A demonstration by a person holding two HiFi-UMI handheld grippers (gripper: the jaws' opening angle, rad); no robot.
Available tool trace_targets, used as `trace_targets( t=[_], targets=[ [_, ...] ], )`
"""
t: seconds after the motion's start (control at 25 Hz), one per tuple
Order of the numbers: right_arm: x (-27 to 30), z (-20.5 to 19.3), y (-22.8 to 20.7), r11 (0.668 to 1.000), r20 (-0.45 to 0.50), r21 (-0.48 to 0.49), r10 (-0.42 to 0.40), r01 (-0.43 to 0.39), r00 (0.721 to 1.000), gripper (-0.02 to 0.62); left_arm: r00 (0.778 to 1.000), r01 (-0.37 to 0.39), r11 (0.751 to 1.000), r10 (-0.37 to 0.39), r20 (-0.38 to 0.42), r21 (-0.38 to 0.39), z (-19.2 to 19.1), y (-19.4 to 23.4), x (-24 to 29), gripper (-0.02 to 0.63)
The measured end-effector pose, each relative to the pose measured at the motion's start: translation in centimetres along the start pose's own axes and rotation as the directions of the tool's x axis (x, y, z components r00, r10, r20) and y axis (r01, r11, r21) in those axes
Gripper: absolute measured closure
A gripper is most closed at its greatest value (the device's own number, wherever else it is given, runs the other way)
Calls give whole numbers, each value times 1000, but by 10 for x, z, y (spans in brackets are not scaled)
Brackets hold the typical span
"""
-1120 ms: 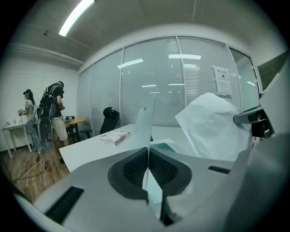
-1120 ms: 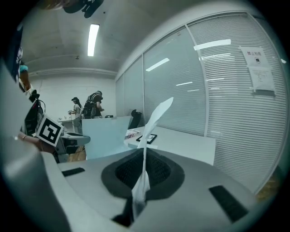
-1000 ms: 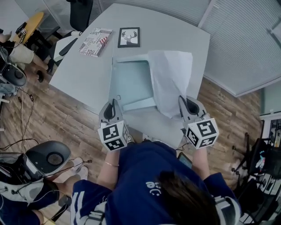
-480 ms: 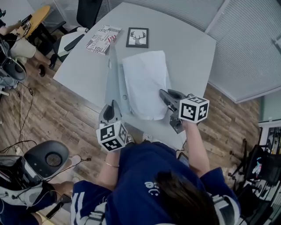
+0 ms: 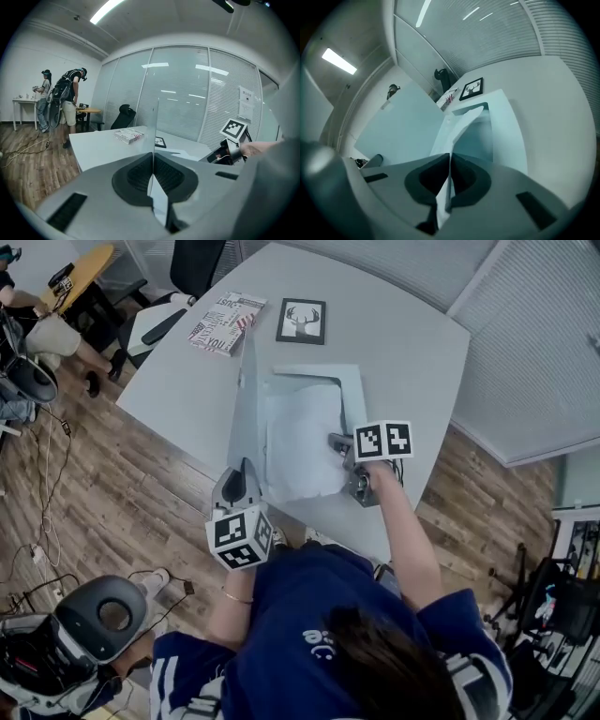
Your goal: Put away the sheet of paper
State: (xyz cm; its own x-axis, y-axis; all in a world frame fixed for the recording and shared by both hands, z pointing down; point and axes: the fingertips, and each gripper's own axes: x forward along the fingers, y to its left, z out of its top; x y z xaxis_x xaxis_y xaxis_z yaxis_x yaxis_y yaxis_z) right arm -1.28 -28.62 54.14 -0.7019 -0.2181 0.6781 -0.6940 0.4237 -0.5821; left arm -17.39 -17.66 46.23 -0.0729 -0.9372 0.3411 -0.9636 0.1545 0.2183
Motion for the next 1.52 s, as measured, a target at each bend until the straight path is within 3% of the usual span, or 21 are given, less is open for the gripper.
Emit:
trace_targets(
  t=[0.36,0.96,1.08,1.32,1.52],
  targets=[
    [37,23,-32,989,-21,6,-148,148,989,586,1000,23,999,-22,-11,33,4,-9,5,598],
    [61,65,-33,978,152,-169,-95,120,984,586,998,54,998,-53,-33,22,4,-9,2,598],
    [62,60,-35,966,109,-212,-126,146,986,586,998,48,999,-47,-33,6,3,-6,1,600],
    [58,39,-55,902,-10,-350,-275,254,961,573,999,43,999,-44,-28,-7,5,-4,2,598],
    [52,34,-70,886,-29,-331,-353,324,935,555,999,42,999,-43,-27,-5,5,-7,2,600]
  ],
)
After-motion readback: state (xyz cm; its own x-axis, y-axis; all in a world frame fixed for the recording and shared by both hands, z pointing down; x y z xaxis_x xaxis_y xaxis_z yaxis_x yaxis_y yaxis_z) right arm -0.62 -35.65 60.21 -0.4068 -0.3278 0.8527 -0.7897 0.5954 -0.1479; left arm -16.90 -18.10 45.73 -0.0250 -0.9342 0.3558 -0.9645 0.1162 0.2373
